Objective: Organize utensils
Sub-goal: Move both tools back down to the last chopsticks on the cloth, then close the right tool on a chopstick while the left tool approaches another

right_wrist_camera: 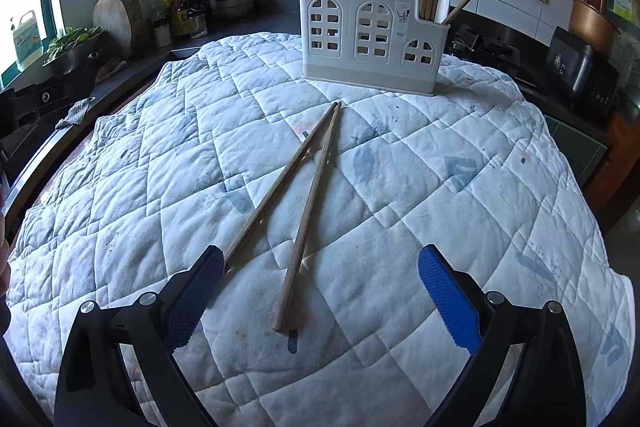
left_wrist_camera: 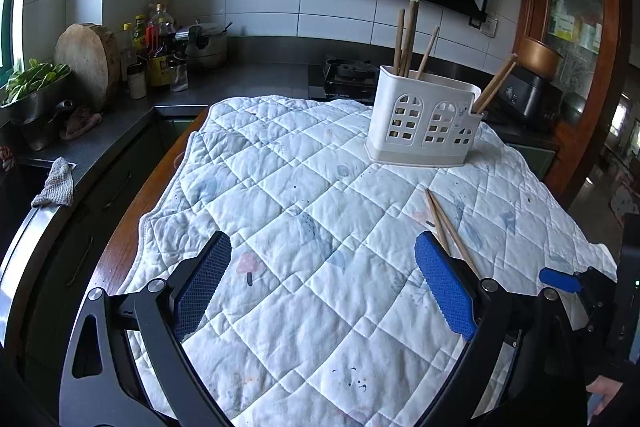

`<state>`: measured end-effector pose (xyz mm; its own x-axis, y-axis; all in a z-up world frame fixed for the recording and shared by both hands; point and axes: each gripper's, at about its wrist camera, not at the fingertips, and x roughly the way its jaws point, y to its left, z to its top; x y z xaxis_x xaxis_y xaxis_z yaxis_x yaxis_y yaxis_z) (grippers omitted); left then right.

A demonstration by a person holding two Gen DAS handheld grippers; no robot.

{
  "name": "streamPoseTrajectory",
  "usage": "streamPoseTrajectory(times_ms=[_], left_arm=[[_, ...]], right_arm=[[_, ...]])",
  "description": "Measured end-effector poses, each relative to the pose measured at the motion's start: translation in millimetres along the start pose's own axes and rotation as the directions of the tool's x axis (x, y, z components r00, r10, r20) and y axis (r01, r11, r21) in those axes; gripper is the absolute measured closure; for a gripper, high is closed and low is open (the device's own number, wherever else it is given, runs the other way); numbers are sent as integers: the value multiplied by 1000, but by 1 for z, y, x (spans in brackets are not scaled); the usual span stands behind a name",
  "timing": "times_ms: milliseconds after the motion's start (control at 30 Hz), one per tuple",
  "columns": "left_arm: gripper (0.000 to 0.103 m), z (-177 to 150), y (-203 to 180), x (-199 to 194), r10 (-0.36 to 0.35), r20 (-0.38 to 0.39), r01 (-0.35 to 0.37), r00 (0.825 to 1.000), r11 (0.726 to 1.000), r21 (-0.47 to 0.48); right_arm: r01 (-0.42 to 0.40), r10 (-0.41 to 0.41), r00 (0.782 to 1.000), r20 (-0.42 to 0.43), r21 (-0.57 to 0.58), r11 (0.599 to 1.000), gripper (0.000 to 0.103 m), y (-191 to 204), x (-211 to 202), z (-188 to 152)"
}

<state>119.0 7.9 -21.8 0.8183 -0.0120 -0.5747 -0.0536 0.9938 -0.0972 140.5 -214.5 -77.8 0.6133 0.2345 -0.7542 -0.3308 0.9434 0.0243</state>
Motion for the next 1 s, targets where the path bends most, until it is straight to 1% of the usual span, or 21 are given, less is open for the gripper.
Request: streamPoseTrajectory(times_ms=[167, 367, 400, 433, 467, 567, 600, 767, 833, 1000], left_arm=[[10, -3, 6, -1, 10, -2, -10, 1000, 1000, -13], [10, -9, 10, 5, 18, -25, -18, 1000, 1000, -21], [10, -10, 10, 6, 19, -28, -19, 999, 1000, -23], [10, -11, 11, 7, 20, -31, -20, 999, 999, -24], [10, -11, 12, 8, 21, -34, -22, 999, 999, -25], [10, -13, 12, 9, 21, -40, -23, 999, 999, -31], [10, -13, 13, 10, 21, -39, -22, 999, 999, -32], [10, -14, 13, 12, 21, -44, -23, 999, 999, -37], [10, -15, 12, 13, 19, -46, -21, 999, 999, -37], [10, -16, 11, 13, 19, -49, -21, 999, 999, -38]], right_arm=[[-19, 20, 1000, -22, 27, 999, 9, 1, 10, -1], [-11, 12, 1000, -24, 50, 999, 10, 1, 14, 1], [-11, 12, 1000, -24, 53, 999, 16, 0, 15, 1], [-15, 17, 999, -30, 57, 998, 27, 0, 16, 1], [-20, 23, 999, -37, 65, 998, 32, -1, 18, 1], [-32, 35, 998, -47, 78, 996, 41, -1, 22, 1], [-30, 34, 998, -50, 77, 997, 46, -1, 22, 1], [-26, 30, 998, -47, 80, 996, 58, 1, 24, 3], [-29, 33, 998, -49, 82, 996, 68, 2, 25, 4], [-24, 28, 998, -50, 79, 997, 77, 5, 28, 4]])
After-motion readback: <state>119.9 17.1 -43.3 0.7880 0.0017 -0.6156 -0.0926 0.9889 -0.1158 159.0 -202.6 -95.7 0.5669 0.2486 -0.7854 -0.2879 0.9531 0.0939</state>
